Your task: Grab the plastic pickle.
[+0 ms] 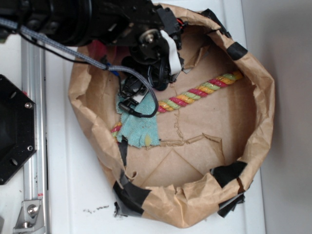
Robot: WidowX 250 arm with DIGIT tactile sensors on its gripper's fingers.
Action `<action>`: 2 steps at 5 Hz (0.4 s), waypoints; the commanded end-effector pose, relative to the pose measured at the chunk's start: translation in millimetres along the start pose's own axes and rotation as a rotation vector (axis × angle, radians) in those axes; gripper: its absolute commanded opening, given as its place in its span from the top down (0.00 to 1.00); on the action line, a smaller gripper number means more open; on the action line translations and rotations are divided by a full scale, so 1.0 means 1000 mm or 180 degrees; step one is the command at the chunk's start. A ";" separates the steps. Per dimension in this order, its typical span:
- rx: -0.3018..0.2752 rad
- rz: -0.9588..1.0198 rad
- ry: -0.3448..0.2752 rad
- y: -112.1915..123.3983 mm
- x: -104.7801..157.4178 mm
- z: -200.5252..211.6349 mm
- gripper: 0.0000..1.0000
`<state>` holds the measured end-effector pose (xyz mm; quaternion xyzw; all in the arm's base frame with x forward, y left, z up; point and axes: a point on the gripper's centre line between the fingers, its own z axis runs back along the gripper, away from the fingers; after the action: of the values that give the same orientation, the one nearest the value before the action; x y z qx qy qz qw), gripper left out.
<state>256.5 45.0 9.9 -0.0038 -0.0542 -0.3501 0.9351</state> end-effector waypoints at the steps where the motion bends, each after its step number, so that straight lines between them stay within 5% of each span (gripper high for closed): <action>1: 0.0055 0.0043 0.0042 -0.022 0.006 -0.009 1.00; 2: 0.0035 0.0030 0.0060 -0.024 0.006 -0.009 1.00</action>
<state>256.5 42.8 8.4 0.0103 -0.0511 -0.3307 0.9423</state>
